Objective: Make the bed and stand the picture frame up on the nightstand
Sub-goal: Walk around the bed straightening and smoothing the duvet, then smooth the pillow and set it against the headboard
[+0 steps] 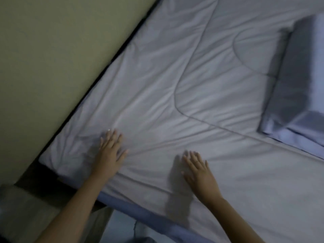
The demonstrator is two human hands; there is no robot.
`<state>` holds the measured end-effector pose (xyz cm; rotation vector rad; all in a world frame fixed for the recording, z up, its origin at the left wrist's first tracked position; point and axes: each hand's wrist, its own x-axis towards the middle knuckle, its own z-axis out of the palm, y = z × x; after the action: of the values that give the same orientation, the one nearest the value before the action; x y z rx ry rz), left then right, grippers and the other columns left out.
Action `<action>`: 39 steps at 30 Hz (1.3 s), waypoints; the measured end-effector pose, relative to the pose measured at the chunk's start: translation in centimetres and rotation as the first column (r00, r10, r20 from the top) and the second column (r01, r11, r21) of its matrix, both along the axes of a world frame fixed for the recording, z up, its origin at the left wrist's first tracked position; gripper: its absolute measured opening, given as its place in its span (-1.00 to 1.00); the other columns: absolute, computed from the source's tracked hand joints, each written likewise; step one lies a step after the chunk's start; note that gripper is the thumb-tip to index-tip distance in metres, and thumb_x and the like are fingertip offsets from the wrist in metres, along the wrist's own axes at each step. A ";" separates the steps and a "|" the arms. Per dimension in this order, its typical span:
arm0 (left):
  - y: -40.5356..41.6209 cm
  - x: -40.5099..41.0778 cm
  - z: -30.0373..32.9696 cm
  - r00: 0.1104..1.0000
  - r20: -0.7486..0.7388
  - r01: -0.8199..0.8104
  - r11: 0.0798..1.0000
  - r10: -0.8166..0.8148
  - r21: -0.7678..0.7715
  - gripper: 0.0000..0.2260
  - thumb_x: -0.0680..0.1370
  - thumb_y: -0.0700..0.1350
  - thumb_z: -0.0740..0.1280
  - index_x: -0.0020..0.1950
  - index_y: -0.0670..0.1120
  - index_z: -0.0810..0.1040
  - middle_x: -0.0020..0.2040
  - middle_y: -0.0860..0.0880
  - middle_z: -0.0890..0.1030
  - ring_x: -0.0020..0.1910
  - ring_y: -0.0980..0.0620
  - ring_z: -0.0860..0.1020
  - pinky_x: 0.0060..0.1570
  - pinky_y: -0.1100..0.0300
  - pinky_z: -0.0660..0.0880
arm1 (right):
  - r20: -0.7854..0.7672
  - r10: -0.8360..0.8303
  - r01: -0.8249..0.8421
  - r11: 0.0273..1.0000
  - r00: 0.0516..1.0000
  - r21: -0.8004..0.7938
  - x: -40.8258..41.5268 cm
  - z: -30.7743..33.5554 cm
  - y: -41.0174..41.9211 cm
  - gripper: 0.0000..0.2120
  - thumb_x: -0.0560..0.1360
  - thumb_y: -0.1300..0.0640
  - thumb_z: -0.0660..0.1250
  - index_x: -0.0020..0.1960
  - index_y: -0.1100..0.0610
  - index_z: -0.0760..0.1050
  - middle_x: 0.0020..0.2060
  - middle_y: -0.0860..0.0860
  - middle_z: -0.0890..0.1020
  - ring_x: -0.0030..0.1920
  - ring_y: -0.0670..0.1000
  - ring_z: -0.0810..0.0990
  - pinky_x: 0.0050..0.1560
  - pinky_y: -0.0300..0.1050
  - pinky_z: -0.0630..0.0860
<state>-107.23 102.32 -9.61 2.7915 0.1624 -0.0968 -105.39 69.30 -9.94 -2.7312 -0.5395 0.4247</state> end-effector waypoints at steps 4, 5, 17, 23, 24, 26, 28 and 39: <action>-14.8 1.0 -0.3 0.978 0.065 0.201 0.976 -0.196 -0.082 -0.35 0.62 0.23 -0.08 0.36 -0.23 0.48 0.43 -0.24 0.43 0.47 -0.20 0.26 0.41 -0.20 0.26 | 0.029 -0.208 0.209 0.977 0.978 -0.039 -2.9 1.8 -14.7 -0.24 0.55 -0.34 -0.22 0.35 0.12 0.47 0.38 0.17 0.46 0.38 0.27 0.41 0.27 0.22 0.38; -18.9 0.9 -0.5 0.967 0.078 0.251 0.962 -0.244 -0.104 -0.38 0.63 0.22 -0.06 0.36 -0.21 0.48 0.43 -0.22 0.43 0.47 -0.18 0.24 0.43 -0.13 0.19 | 0.018 -0.255 0.256 0.965 0.967 -0.064 -3.9 2.0 -18.4 -0.23 0.55 -0.33 -0.23 0.34 0.12 0.49 0.37 0.17 0.47 0.37 0.27 0.42 0.26 0.22 0.40; -49.2 -5.9 -4.0 0.749 -0.202 0.659 0.742 -0.632 0.122 -0.39 0.46 0.35 0.15 0.49 0.24 0.23 0.55 -0.02 0.25 0.54 -0.18 0.20 0.28 -0.46 0.13 | -0.053 -0.414 0.383 0.879 0.909 -0.284 -14.5 -2.0 -47.0 -0.33 0.52 -0.38 -0.14 0.55 -0.12 0.00 0.54 0.11 0.12 0.56 0.00 -0.18 0.38 0.26 0.24; -50.1 -5.6 -3.6 0.749 -0.318 0.648 0.744 -0.582 0.163 -0.57 0.60 0.19 -0.04 0.44 0.22 0.34 0.49 -0.05 0.37 0.48 -0.23 0.32 0.25 -0.49 0.13 | -0.046 -0.483 0.477 0.873 0.875 -0.099 -13.1 -2.6 -46.5 -0.42 0.65 -0.14 -0.21 0.38 0.06 0.43 0.42 0.16 0.40 0.49 0.20 0.19 0.31 0.35 0.28; -50.0 -5.9 -3.3 0.752 -0.312 0.642 0.752 -0.581 0.146 -0.57 0.63 0.16 -0.09 0.44 0.21 0.35 0.49 -0.04 0.38 0.48 -0.21 0.33 0.24 -0.48 0.16 | -0.041 -0.496 0.492 0.868 0.868 -0.070 -13.6 -2.6 -46.5 -0.42 0.65 -0.13 -0.19 0.36 0.09 0.46 0.40 0.14 0.43 0.46 0.24 0.25 0.30 0.34 0.29; -49.9 -7.1 -2.7 0.767 -0.299 0.619 0.777 -0.568 0.115 -0.52 0.65 0.15 -0.21 0.45 0.20 0.33 0.50 0.01 0.36 0.49 -0.15 0.32 0.23 -0.46 0.24 | 0.004 -0.510 0.509 0.860 0.860 -0.035 -15.4 -2.8 -46.6 -0.43 0.65 -0.11 -0.17 0.34 0.11 0.48 0.36 0.12 0.49 0.42 0.25 0.31 0.26 0.33 0.34; -50.0 -8.2 -2.6 0.765 -0.340 0.609 0.786 -0.547 0.107 -0.54 0.65 0.16 -0.20 0.46 0.22 0.31 0.51 0.04 0.34 0.51 -0.11 0.28 0.25 -0.45 0.26 | 0.016 -0.507 0.507 0.860 0.862 -0.054 -16.3 -2.9 -46.4 -0.42 0.66 -0.10 -0.18 0.32 0.13 0.50 0.33 0.12 0.51 0.43 0.22 0.27 0.22 0.35 0.42; -48.9 -9.6 -2.3 0.806 -0.255 0.578 0.803 -0.534 0.145 -0.29 0.45 0.40 0.08 0.49 0.03 0.33 0.51 -0.03 0.34 0.52 -0.05 0.22 0.38 -0.26 0.10 | -0.063 -0.563 0.522 0.797 0.824 -0.304 -16.5 -1.7 -43.9 -0.17 0.43 -0.46 -0.28 0.54 -0.04 0.10 0.54 0.04 0.14 0.53 0.20 0.14 0.38 0.29 0.23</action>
<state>-116.80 53.39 -11.96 2.9429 -0.6569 -0.5396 -121.89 25.42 -11.68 -2.9041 0.3851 0.5750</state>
